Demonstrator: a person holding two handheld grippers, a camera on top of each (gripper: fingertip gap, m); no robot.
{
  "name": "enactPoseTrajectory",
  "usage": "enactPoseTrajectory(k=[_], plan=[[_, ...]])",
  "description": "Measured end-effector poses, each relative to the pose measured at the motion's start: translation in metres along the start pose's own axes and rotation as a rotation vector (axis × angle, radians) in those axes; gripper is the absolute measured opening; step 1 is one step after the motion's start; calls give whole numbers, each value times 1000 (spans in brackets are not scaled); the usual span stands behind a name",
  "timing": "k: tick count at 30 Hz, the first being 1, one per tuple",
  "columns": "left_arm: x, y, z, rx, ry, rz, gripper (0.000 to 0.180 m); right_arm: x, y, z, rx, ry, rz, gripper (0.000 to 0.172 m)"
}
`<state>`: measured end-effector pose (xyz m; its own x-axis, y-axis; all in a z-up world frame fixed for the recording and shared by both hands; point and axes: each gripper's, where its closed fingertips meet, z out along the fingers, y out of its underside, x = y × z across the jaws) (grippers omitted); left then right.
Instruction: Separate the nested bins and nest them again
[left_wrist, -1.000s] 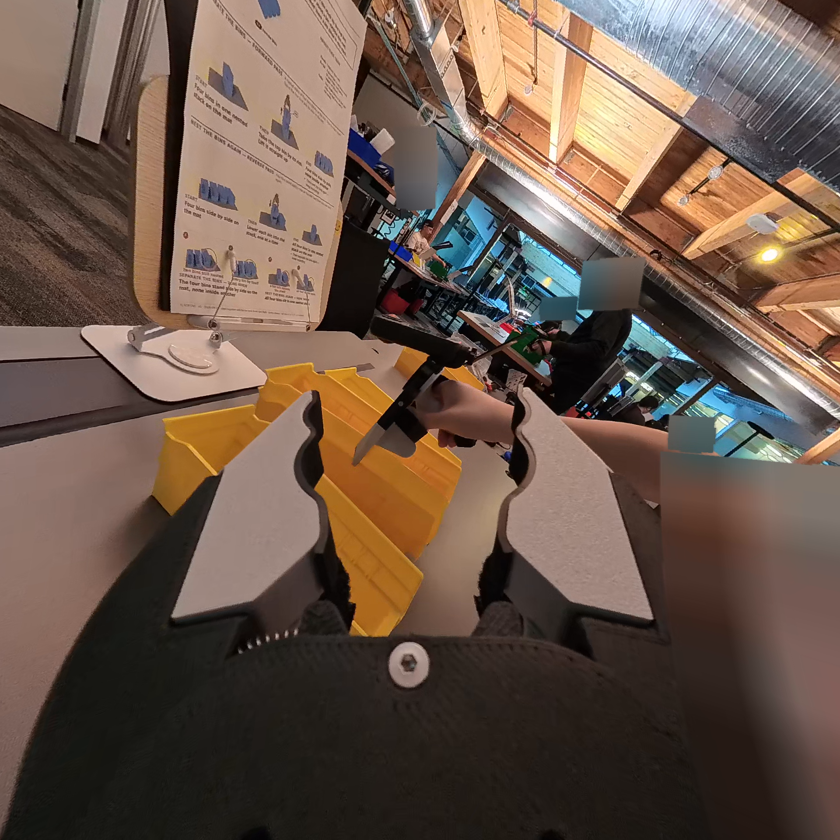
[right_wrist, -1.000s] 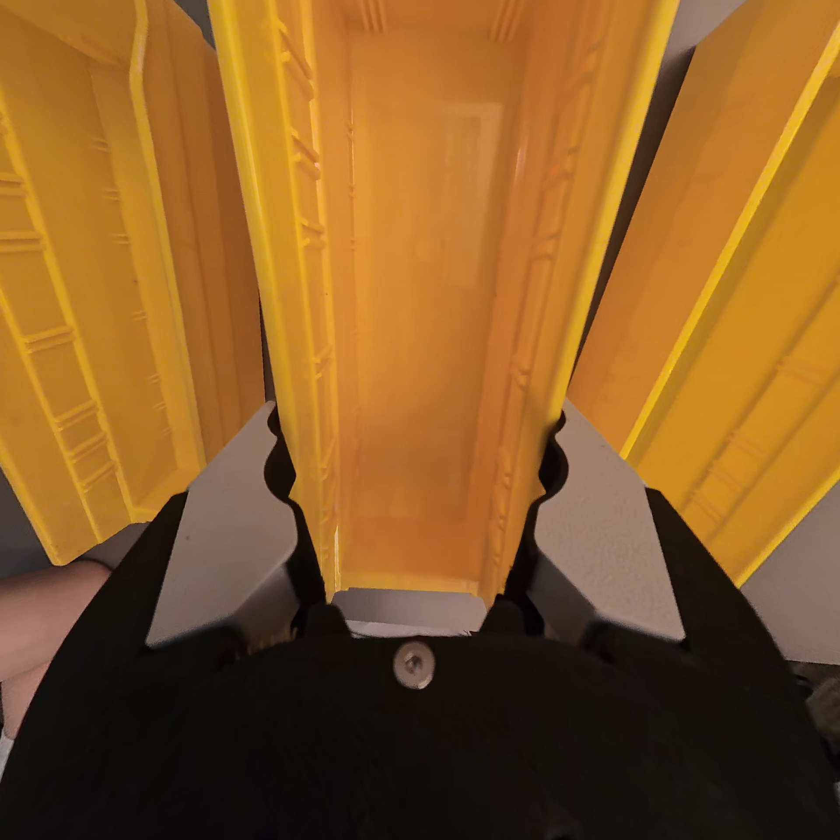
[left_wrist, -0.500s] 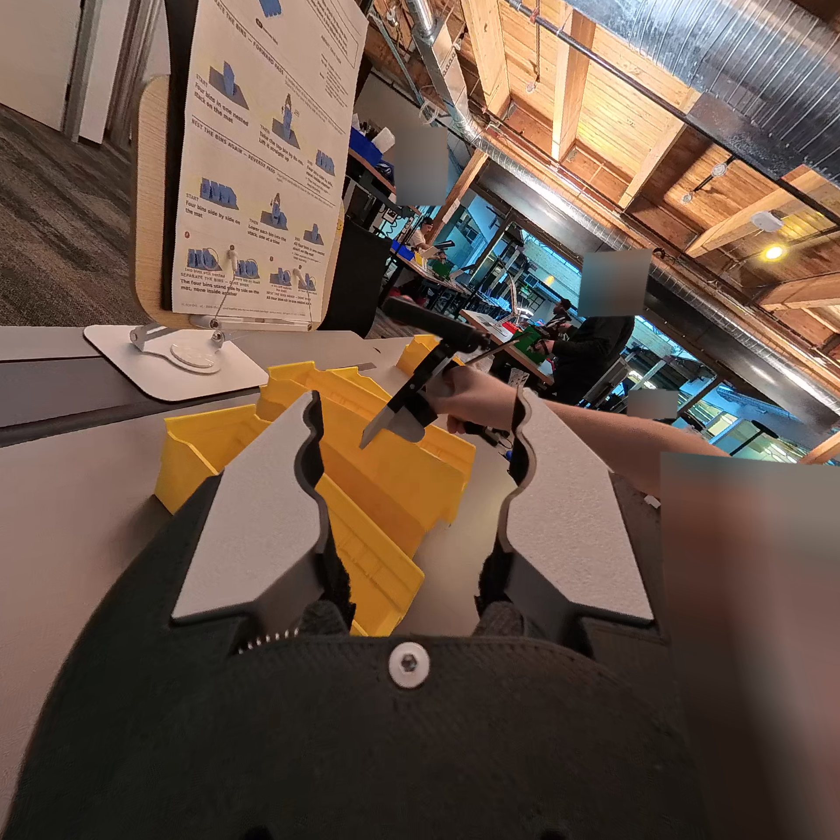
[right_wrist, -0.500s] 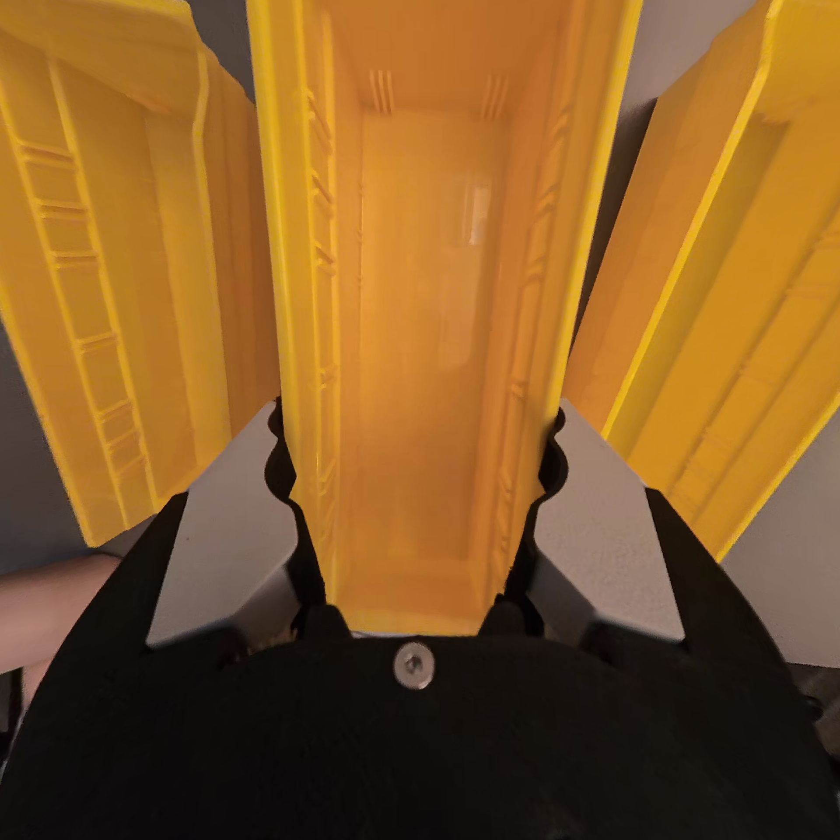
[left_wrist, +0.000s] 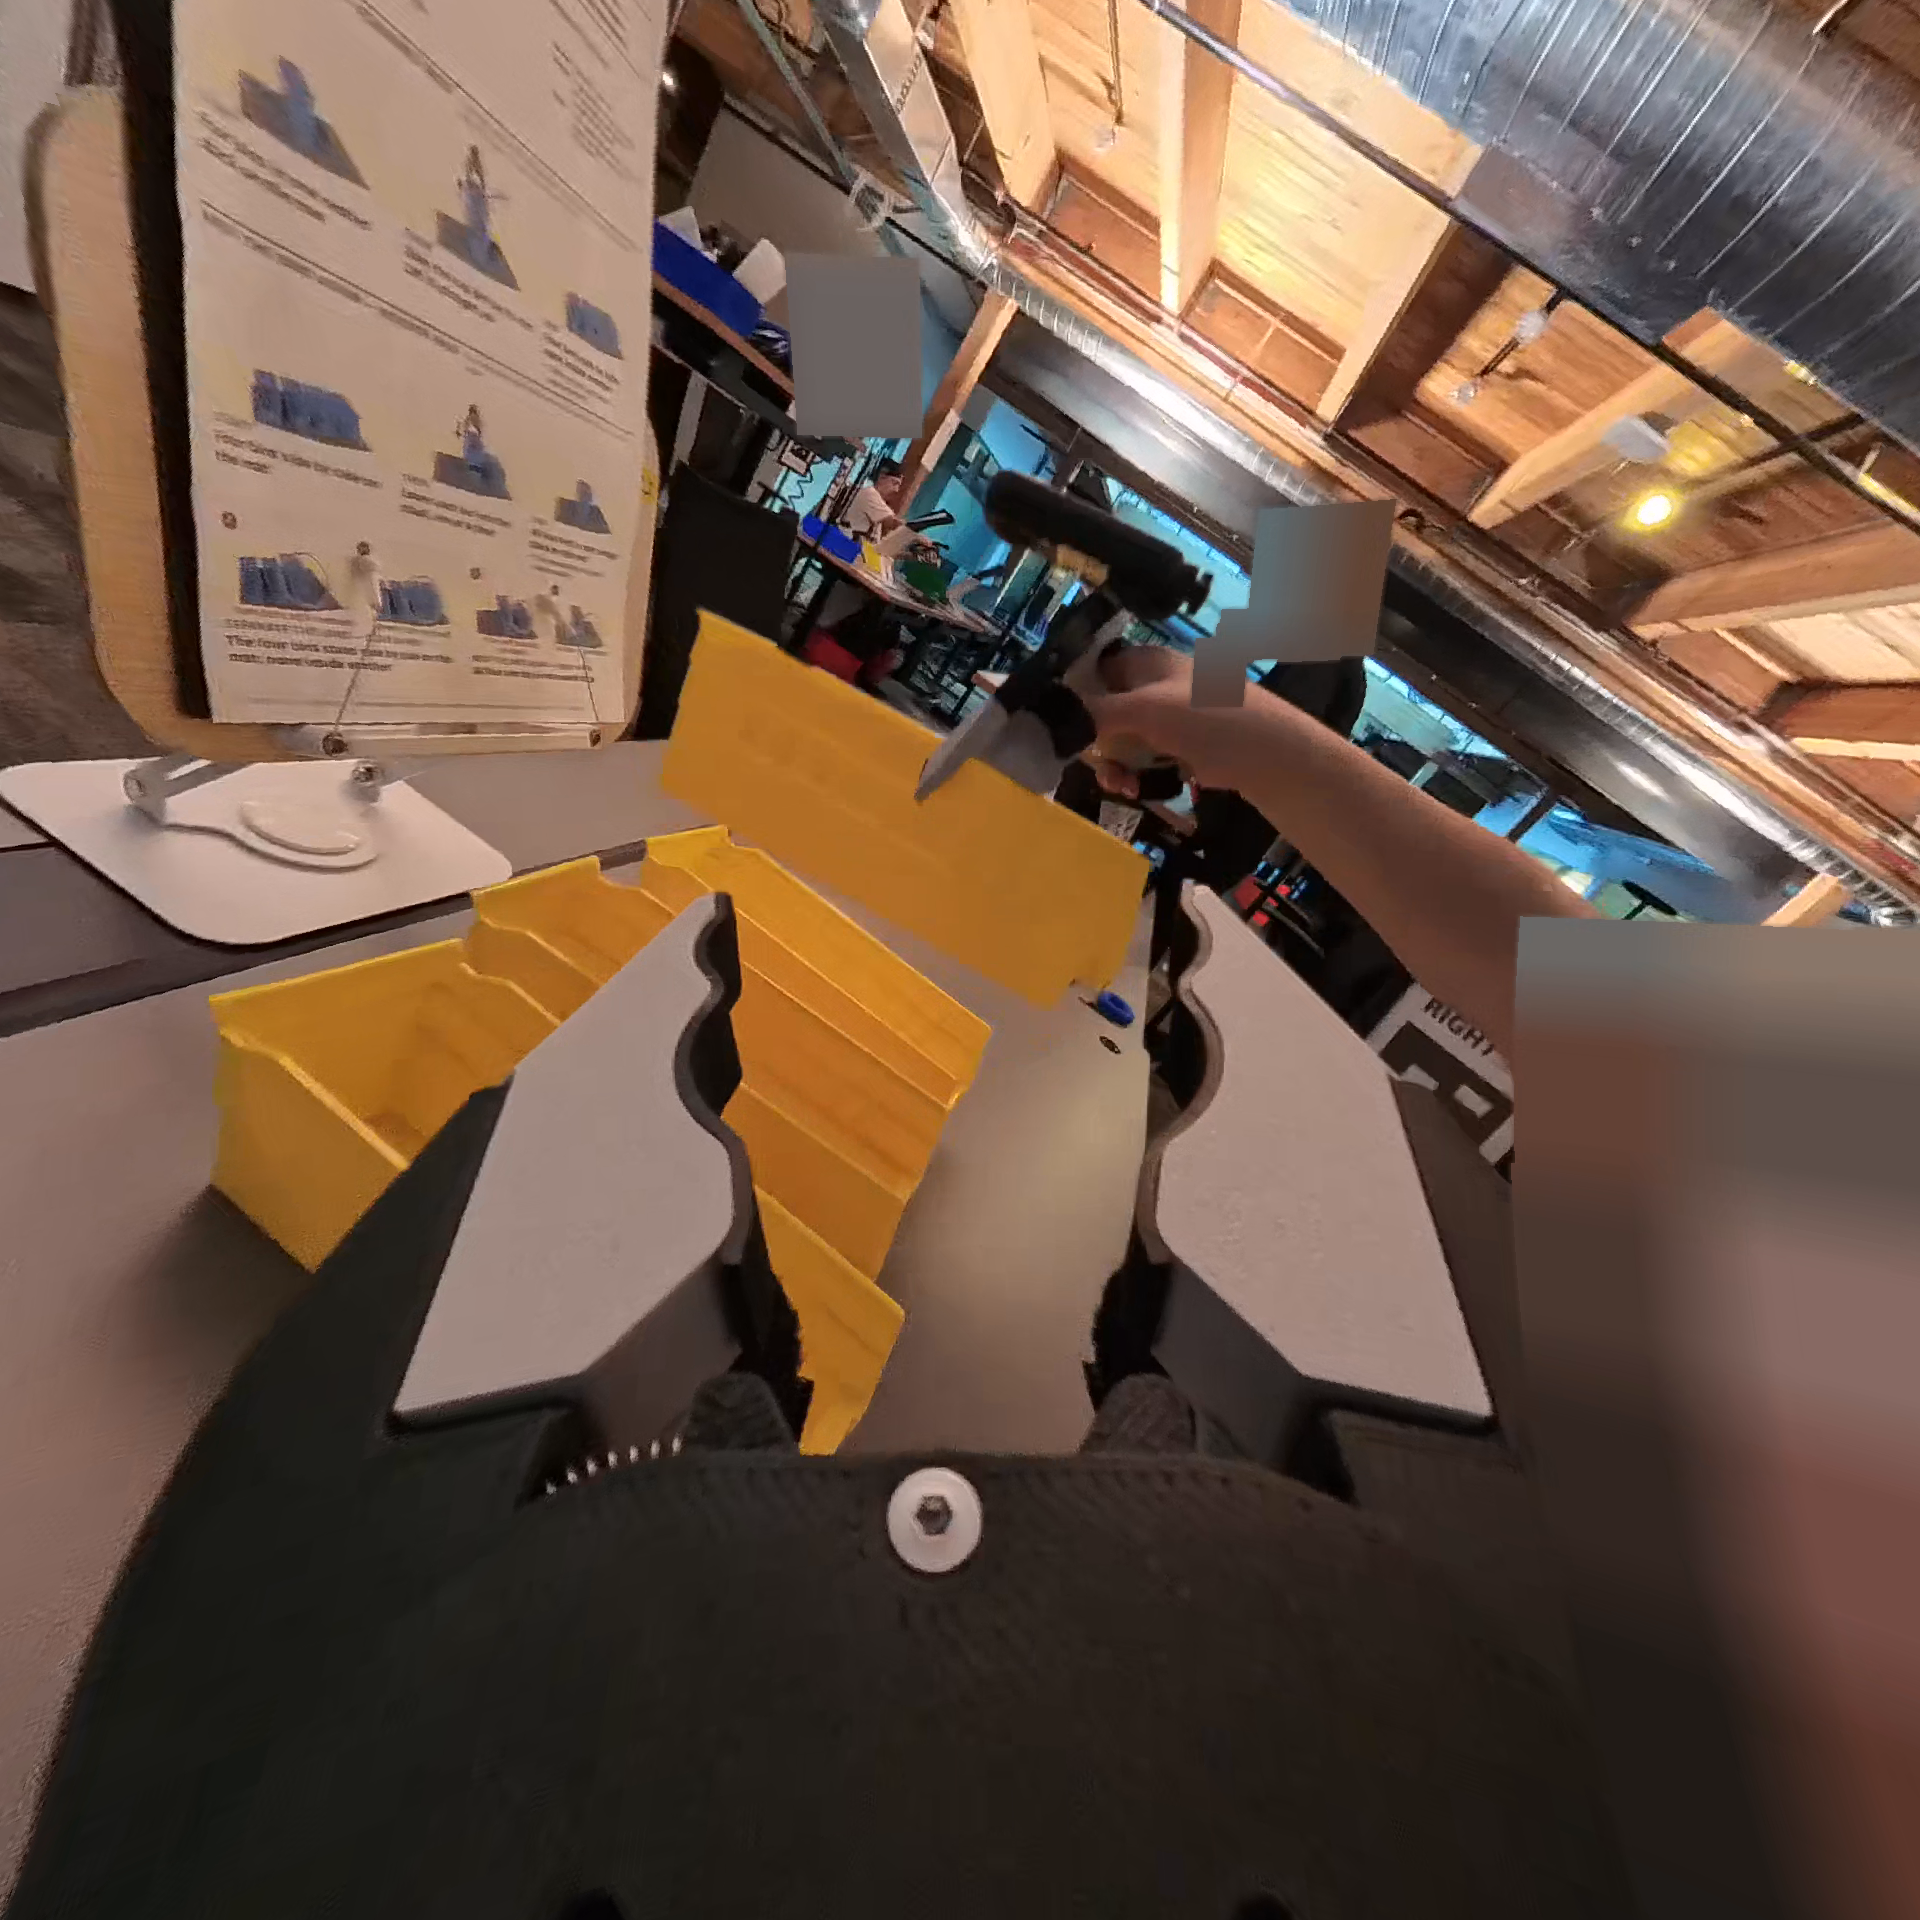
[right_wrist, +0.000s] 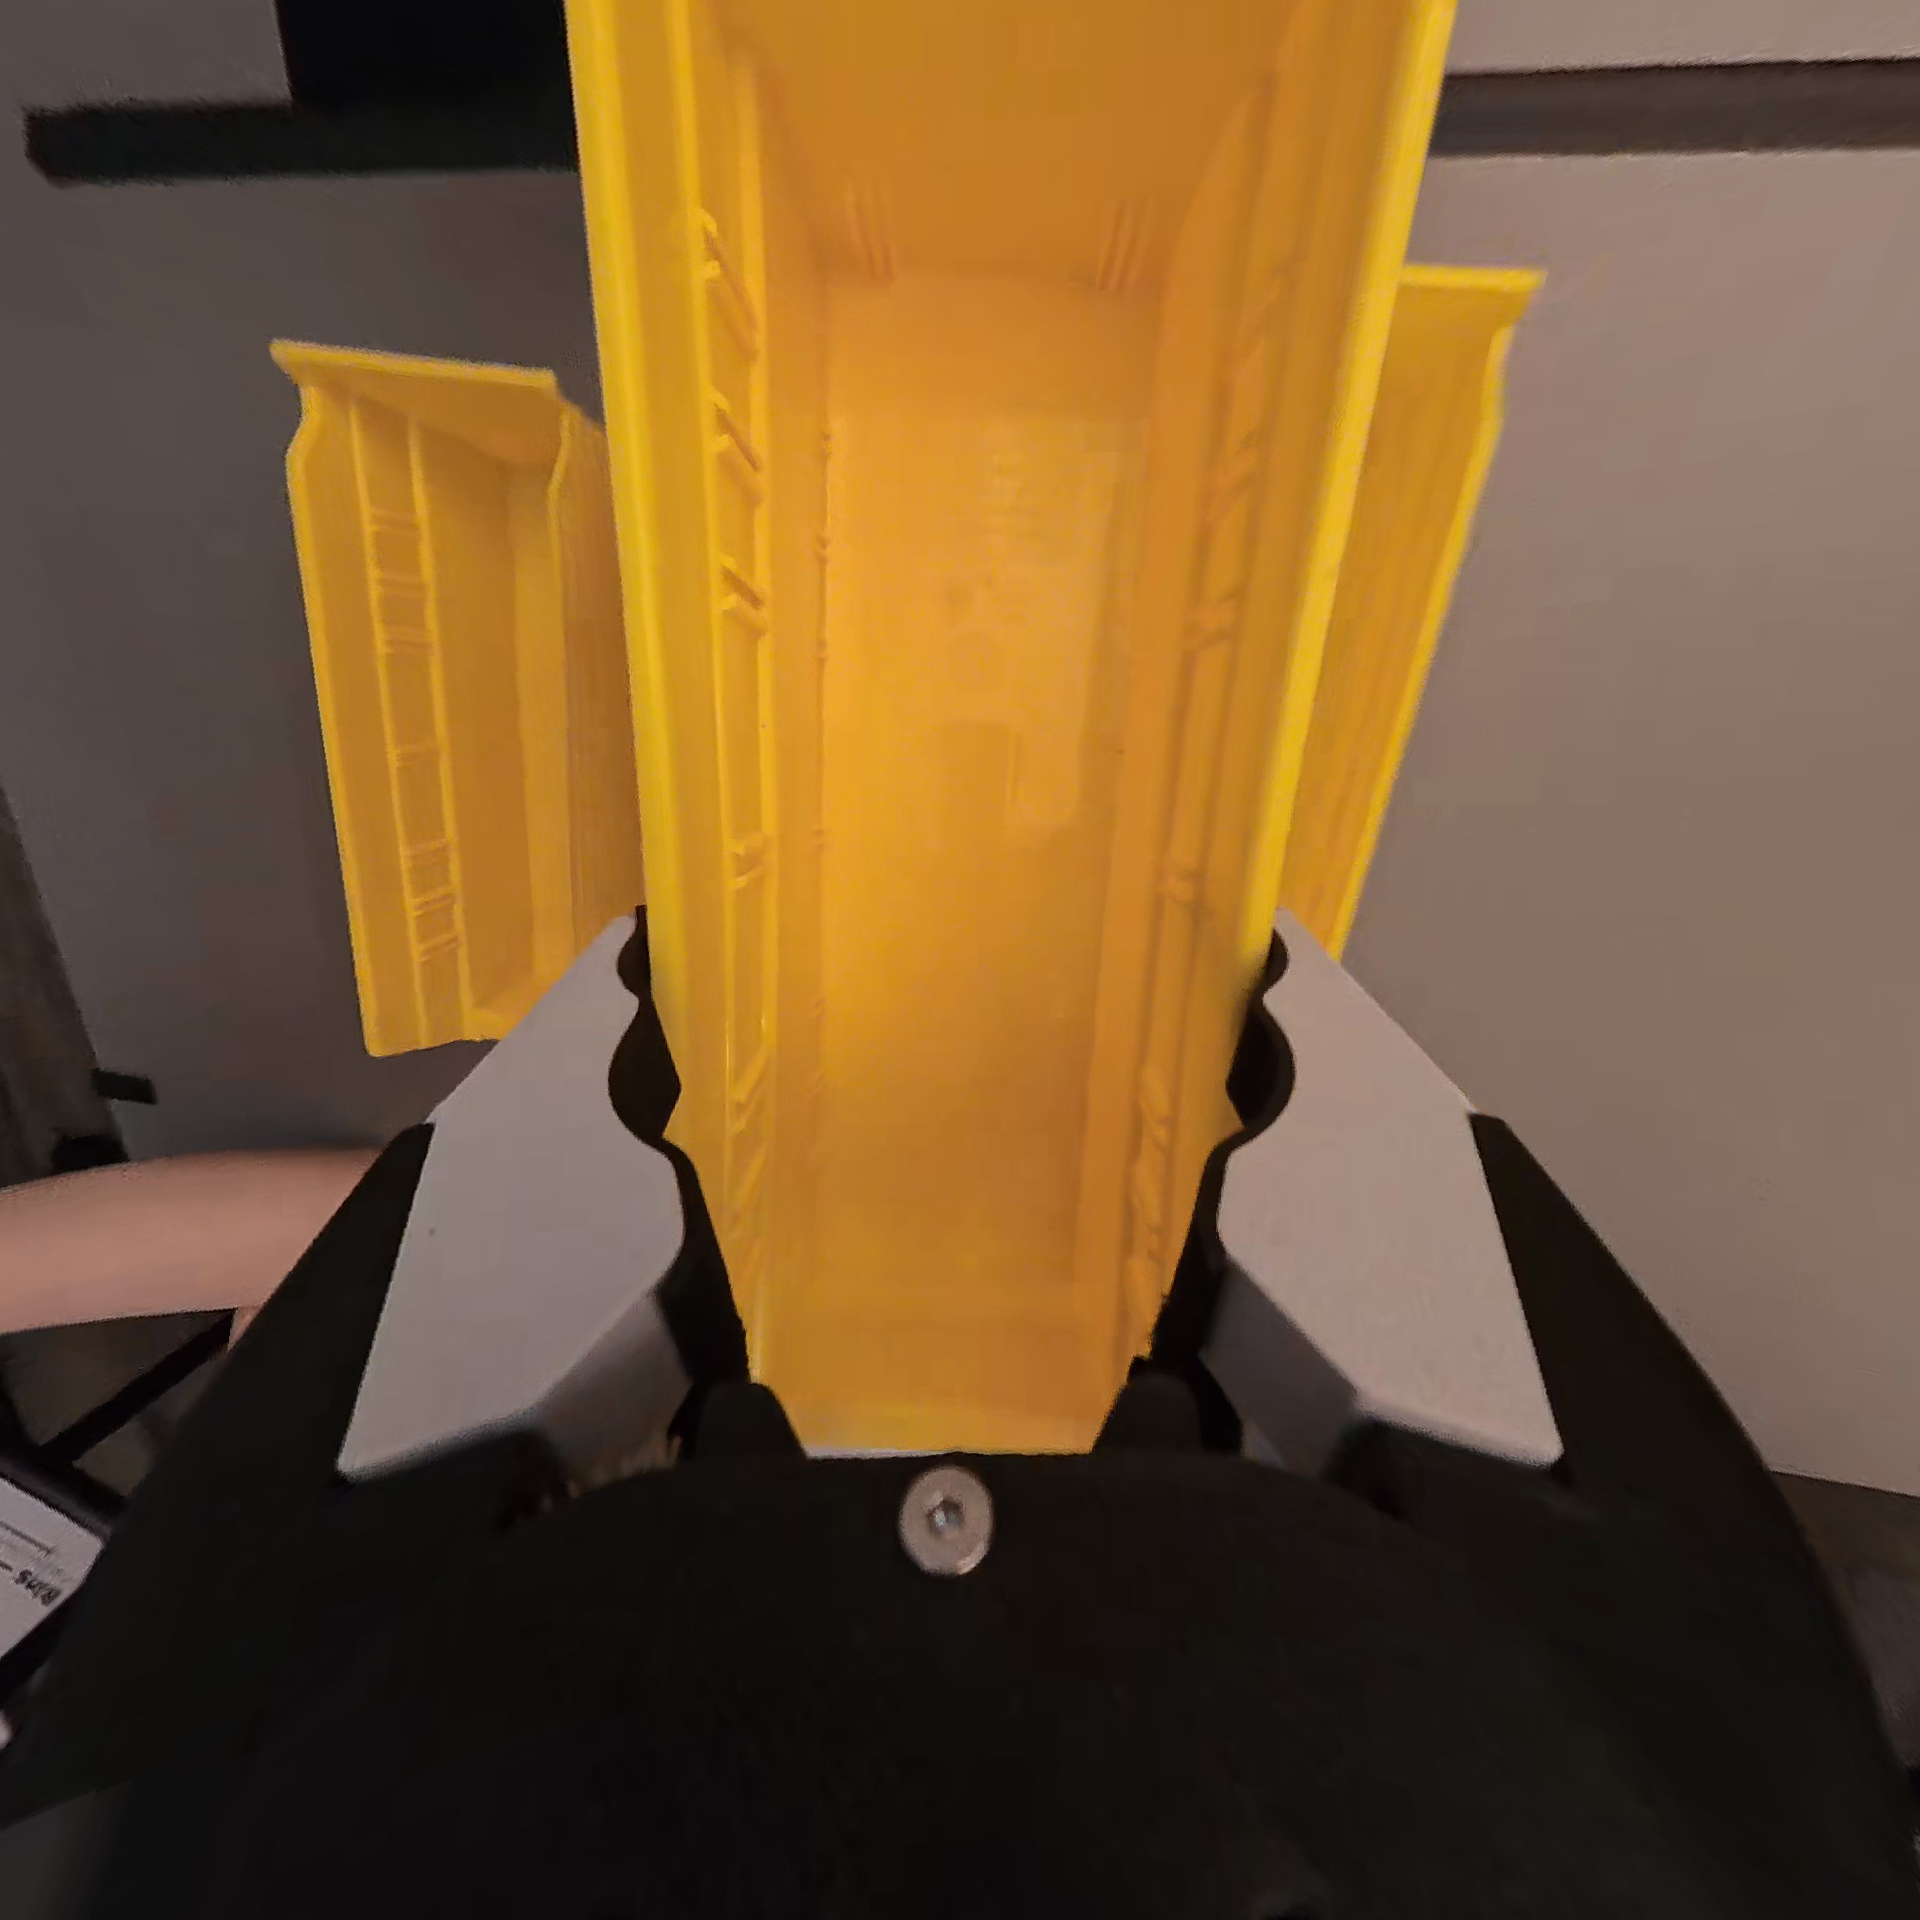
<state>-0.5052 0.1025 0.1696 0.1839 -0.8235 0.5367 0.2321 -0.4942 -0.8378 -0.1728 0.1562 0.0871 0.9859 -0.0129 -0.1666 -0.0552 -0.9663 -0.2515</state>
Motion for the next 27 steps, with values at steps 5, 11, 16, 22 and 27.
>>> enactPoseTrajectory(k=[5,11,16,22,27], plan=[[3,9,13,-48,-43,40,83,92,0,-25,94,42,31,111],[1,16,24,-80,-67,51,83,212,20,-5,162,129,114,110],[-7,14,23,-73,-99,41,83,260,40,46,177,128,97,108],[-20,13,22,-70,-147,27,83,286,58,114,108,131,85,109],[-34,15,24,-78,-204,21,83,283,53,132,130,150,52,112]])
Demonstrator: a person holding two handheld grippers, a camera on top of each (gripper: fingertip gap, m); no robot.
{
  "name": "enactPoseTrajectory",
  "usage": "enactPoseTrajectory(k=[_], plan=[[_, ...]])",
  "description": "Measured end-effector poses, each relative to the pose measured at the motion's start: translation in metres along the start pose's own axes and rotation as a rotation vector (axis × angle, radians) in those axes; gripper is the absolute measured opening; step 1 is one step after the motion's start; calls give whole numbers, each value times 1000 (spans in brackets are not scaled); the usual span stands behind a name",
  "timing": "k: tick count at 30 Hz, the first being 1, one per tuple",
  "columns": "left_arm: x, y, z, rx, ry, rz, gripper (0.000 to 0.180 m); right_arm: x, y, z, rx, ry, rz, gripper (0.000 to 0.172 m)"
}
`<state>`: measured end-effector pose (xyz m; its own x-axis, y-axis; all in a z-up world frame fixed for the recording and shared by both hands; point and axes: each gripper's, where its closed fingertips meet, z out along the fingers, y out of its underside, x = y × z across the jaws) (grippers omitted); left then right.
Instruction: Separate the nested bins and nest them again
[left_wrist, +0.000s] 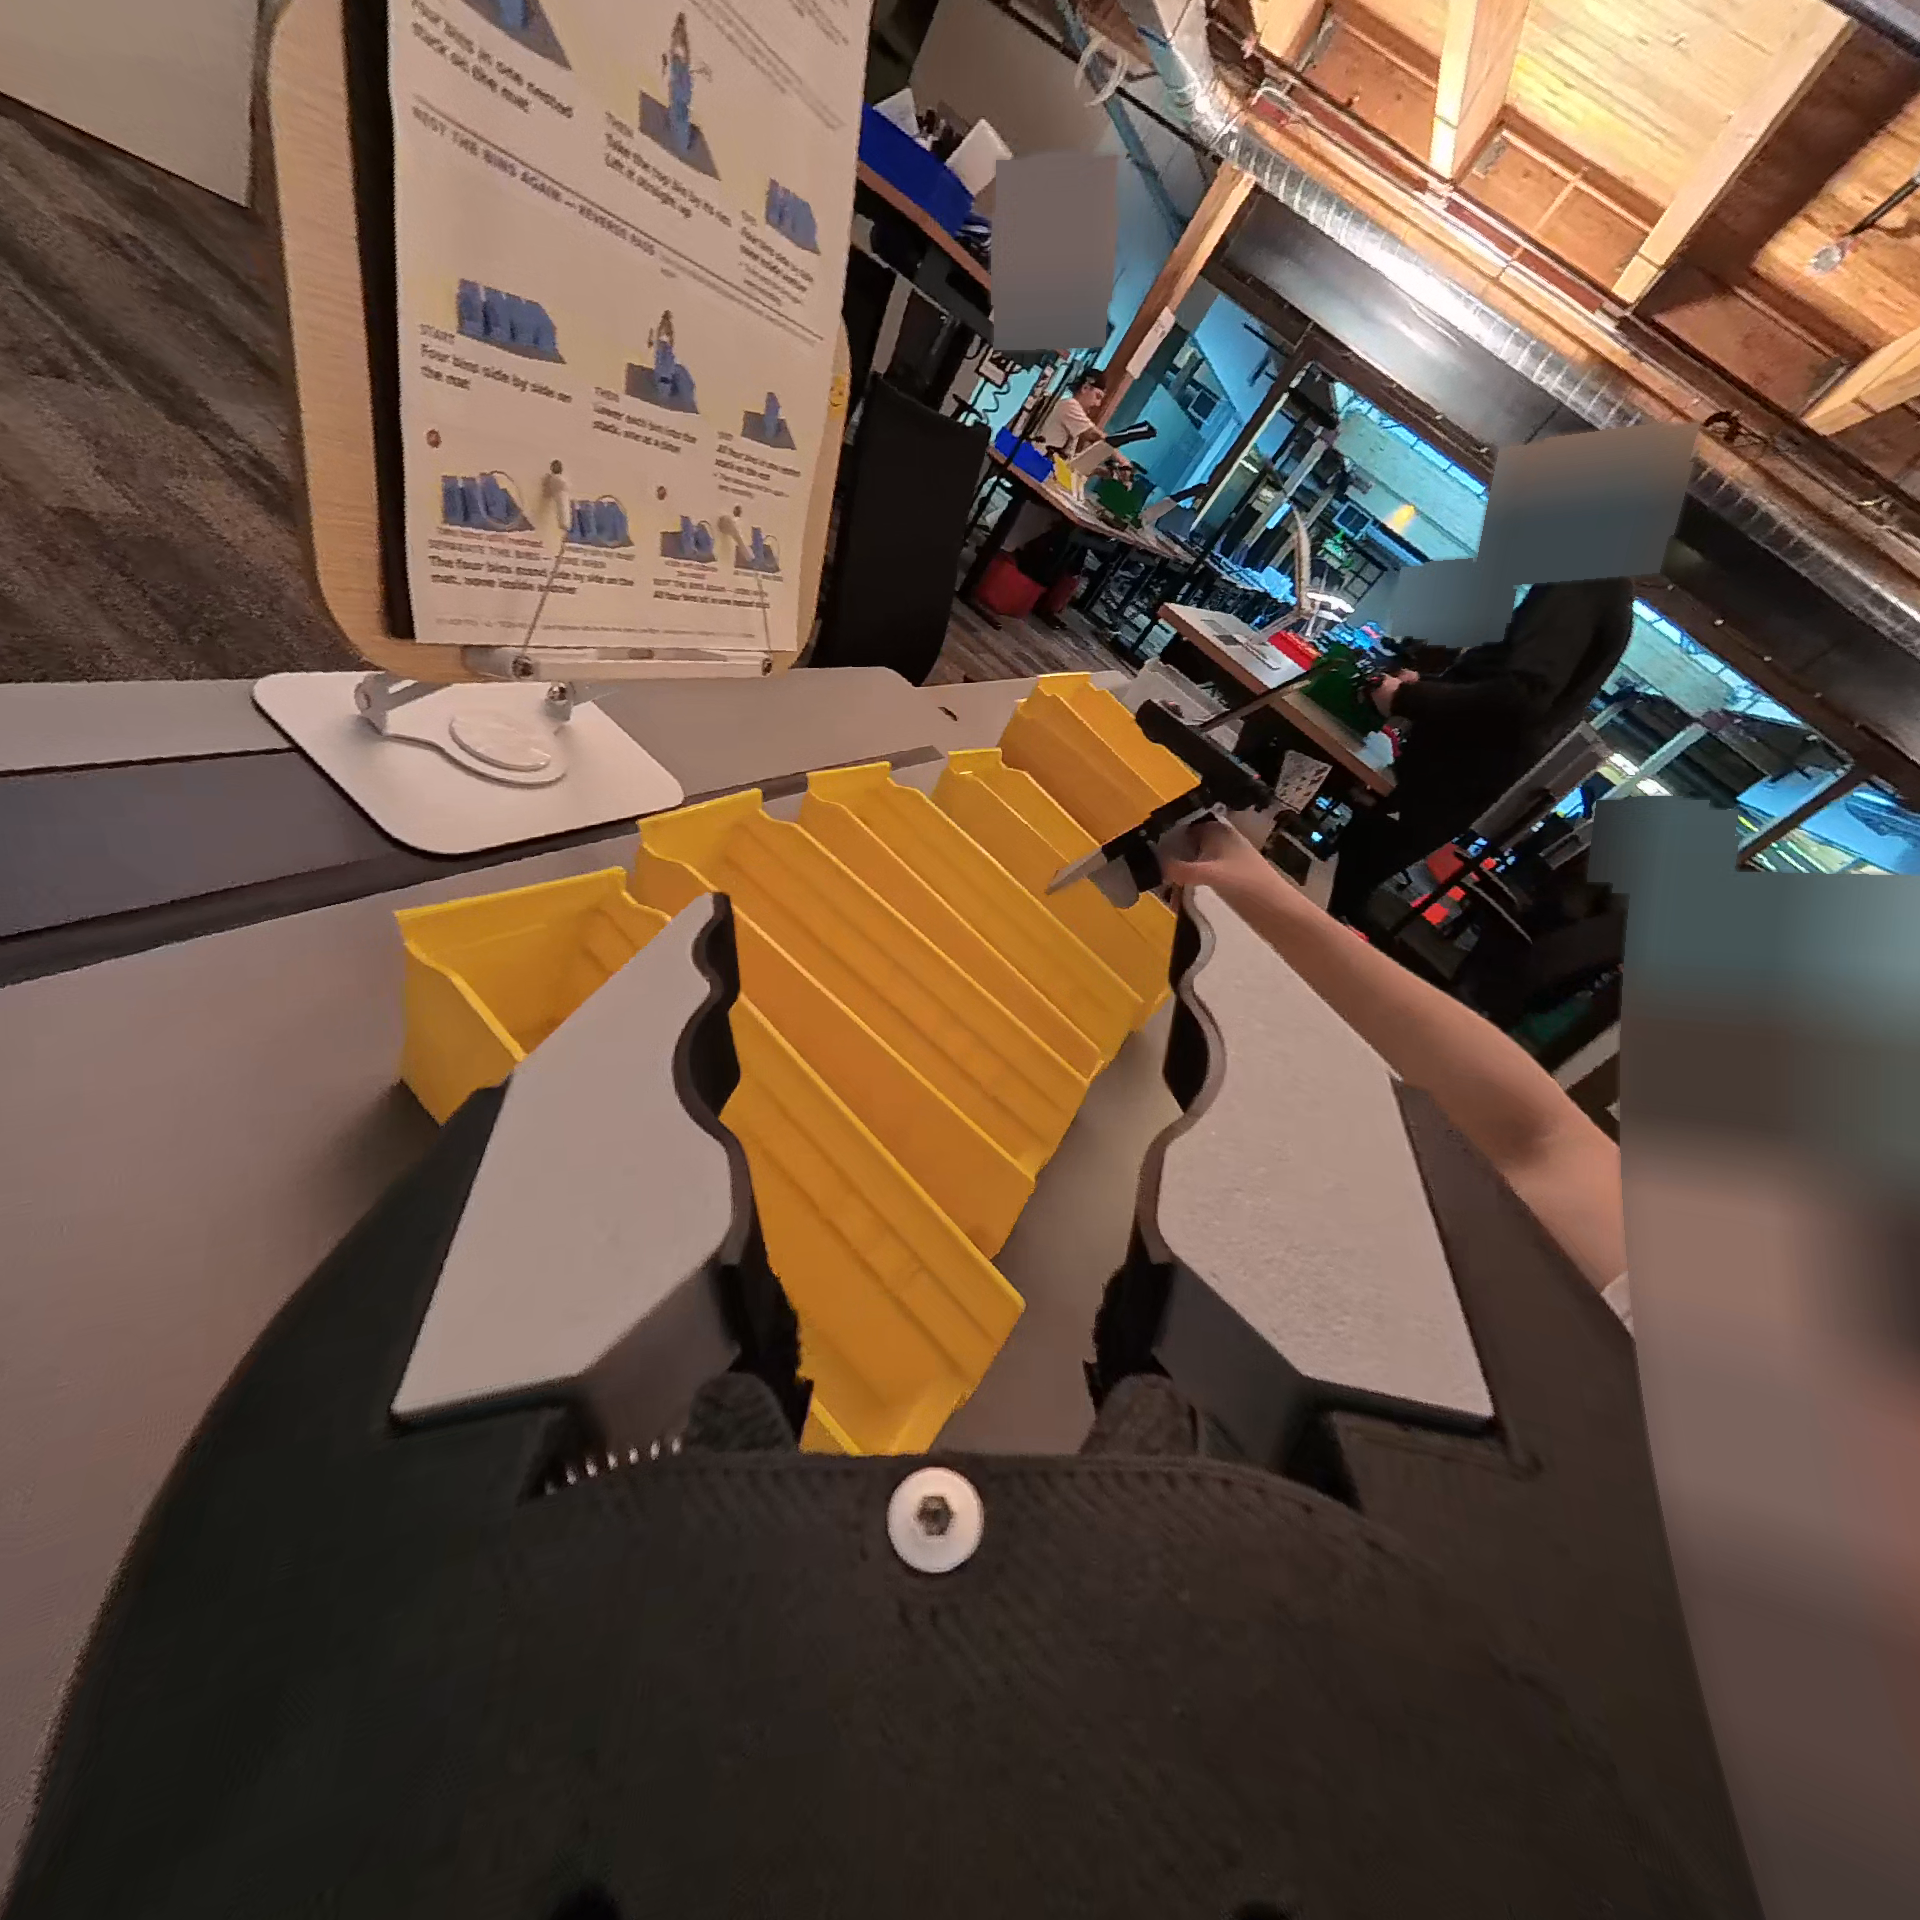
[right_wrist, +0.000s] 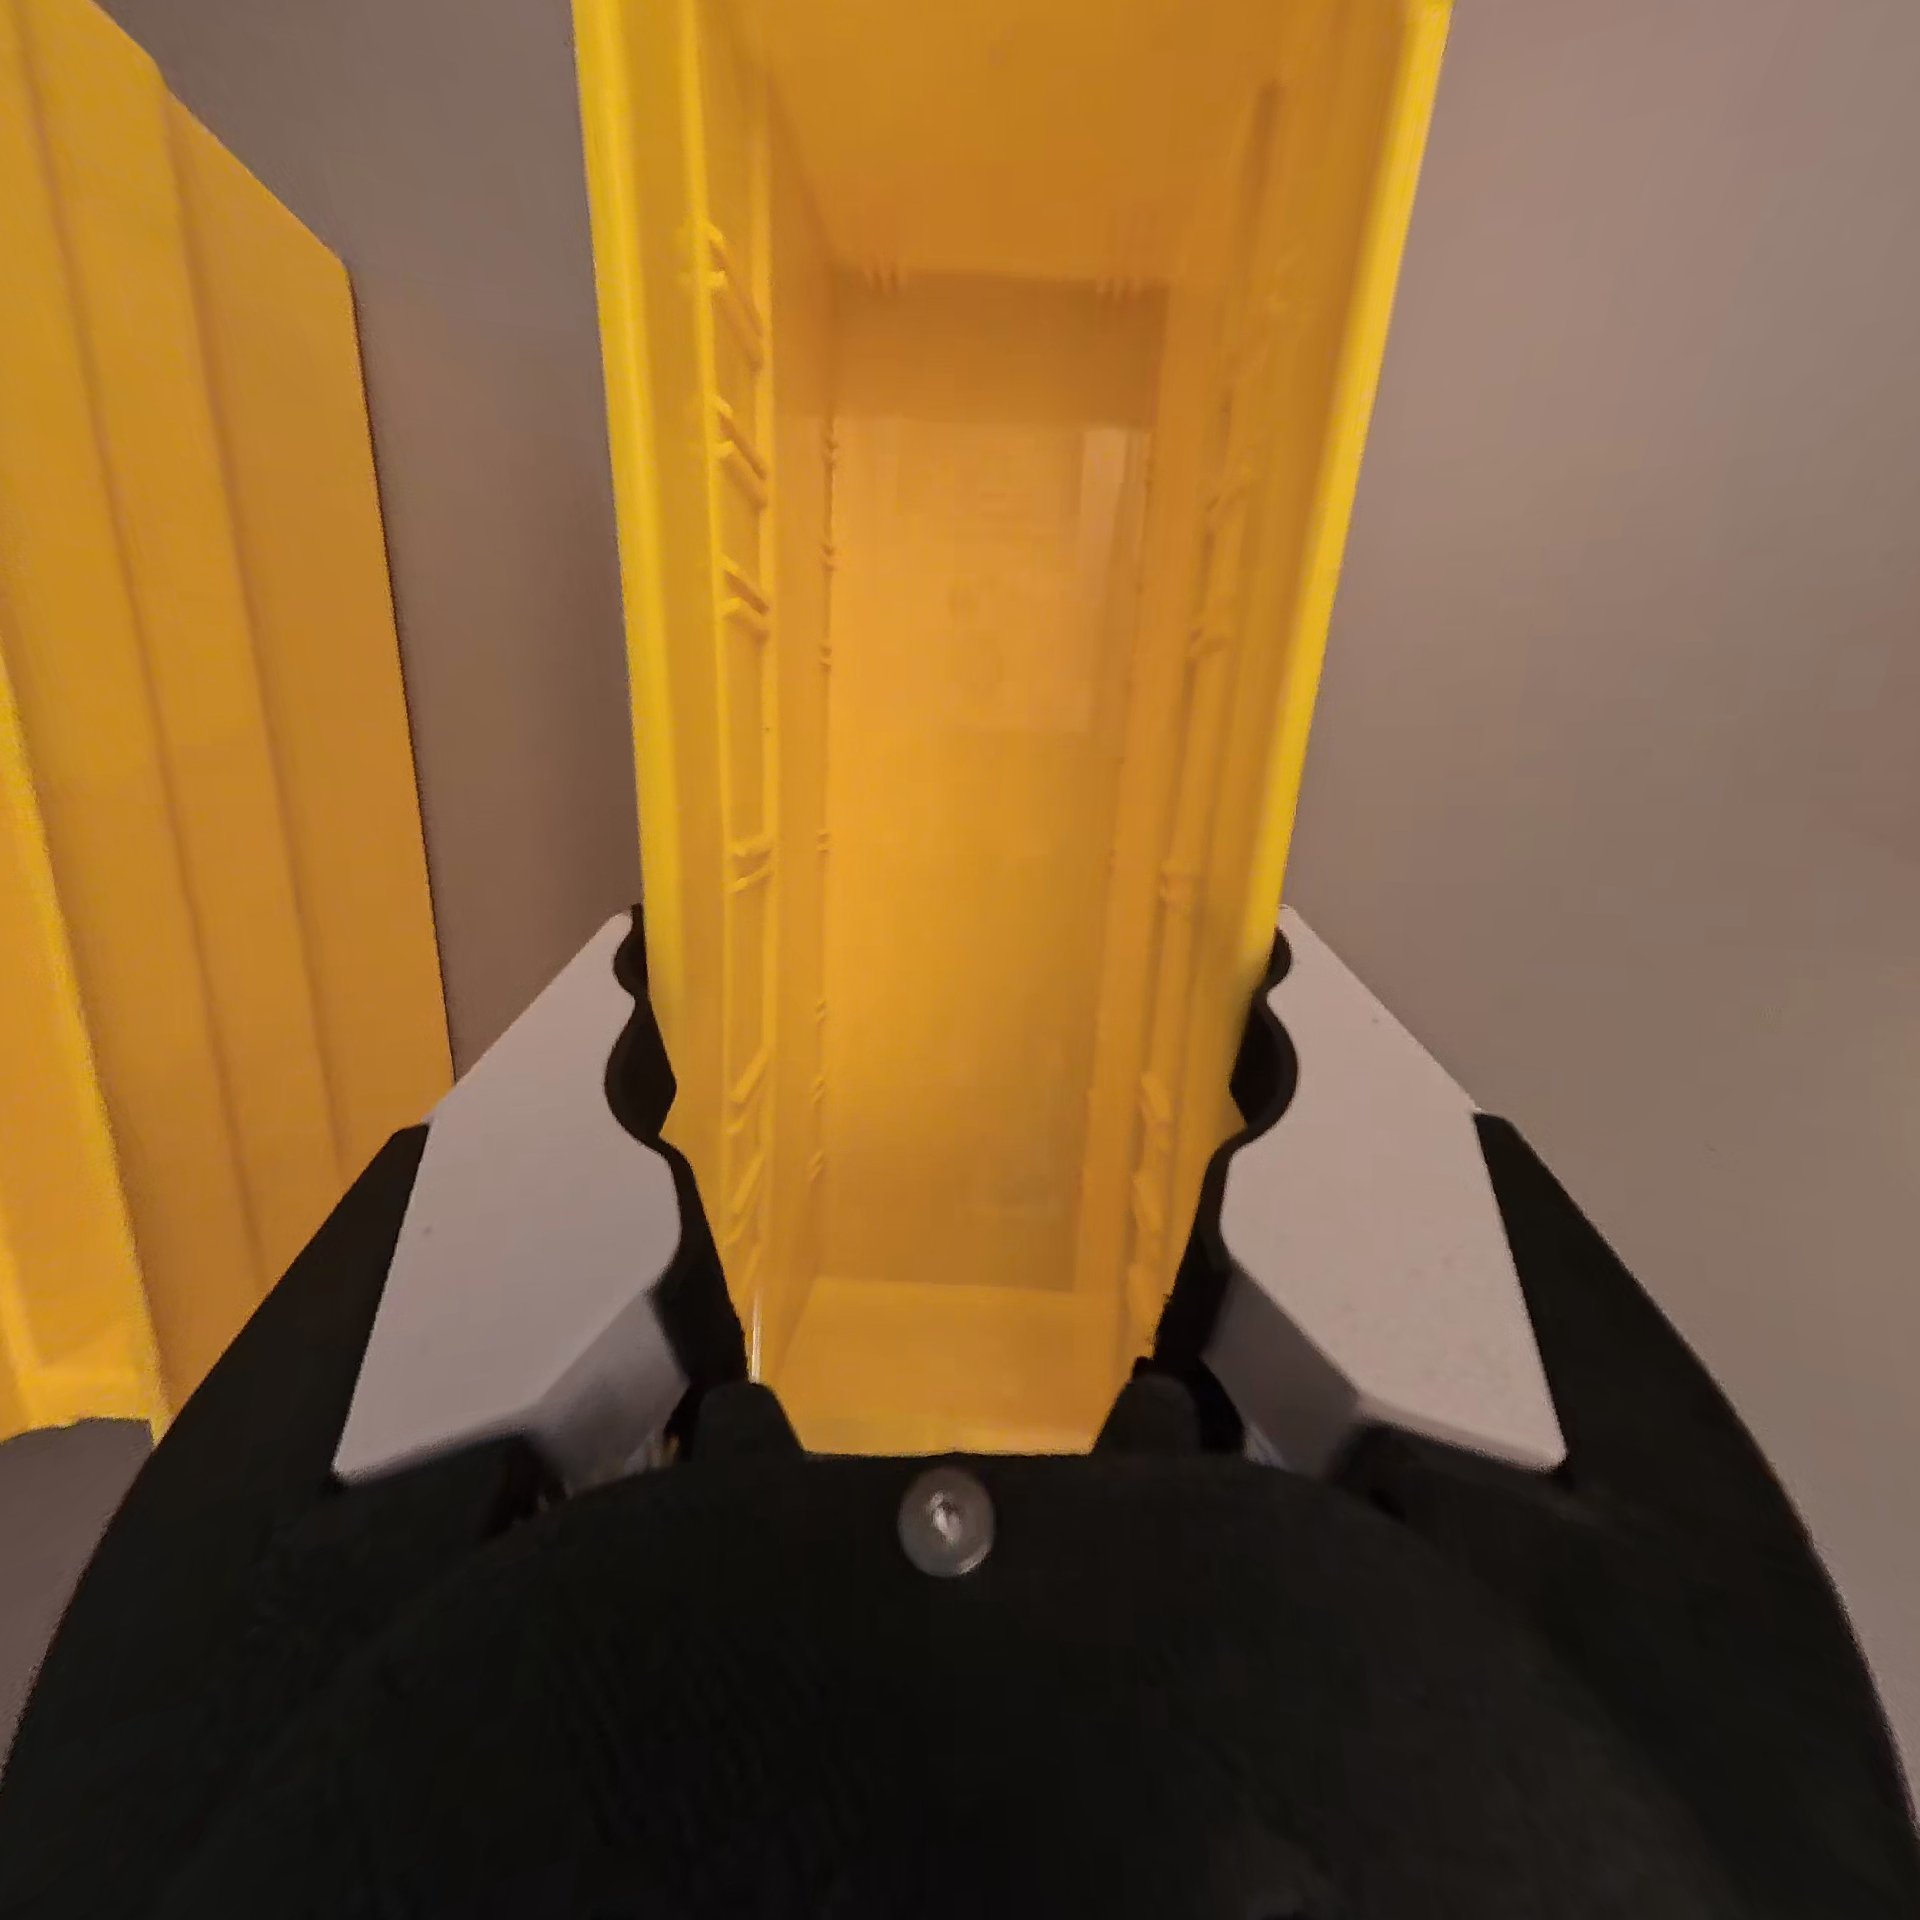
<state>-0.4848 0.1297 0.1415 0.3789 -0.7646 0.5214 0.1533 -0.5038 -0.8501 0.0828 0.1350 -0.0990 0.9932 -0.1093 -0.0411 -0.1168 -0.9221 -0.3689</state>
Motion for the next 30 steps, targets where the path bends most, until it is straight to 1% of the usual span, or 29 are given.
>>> enactPoseTrajectory(k=[2,5,7,9,11,14,16,20,23,25,27,30], plan=[[-7,1,4,-4,-32,-6,83,-5,1,3,-7,10,-24,123],[-19,7,14,-34,-90,-6,84,-17,0,3,-5,-27,-36,129],[-25,14,21,-68,-125,-5,85,-25,-7,-5,42,-90,-43,129],[-30,25,30,-114,-156,-1,86,-31,-19,-20,131,-156,-61,129],[-36,38,39,-164,-207,11,88,-36,-27,-37,196,-256,-66,131],[-49,66,54,-266,-293,31,91,-37,-36,-63,284,-386,-82,130],[-60,84,65,-336,-352,45,94,-30,-47,-83,366,-419,-90,130],[-71,110,89,-394,-418,20,107,-21,-69,-119,511,-465,-104,126],[-86,119,99,-511,-547,108,111,-21,-83,-144,582,-525,-121,126],[-94,128,101,-635,-637,155,119,-20,-92,-158,620,-558,-126,126],[-93,138,103,-769,-694,154,133,-15,-99,-168,656,-572,-124,126],[-84,146,110,-867,-734,97,138,-3,-107,-174,732,-592,-115,124]])
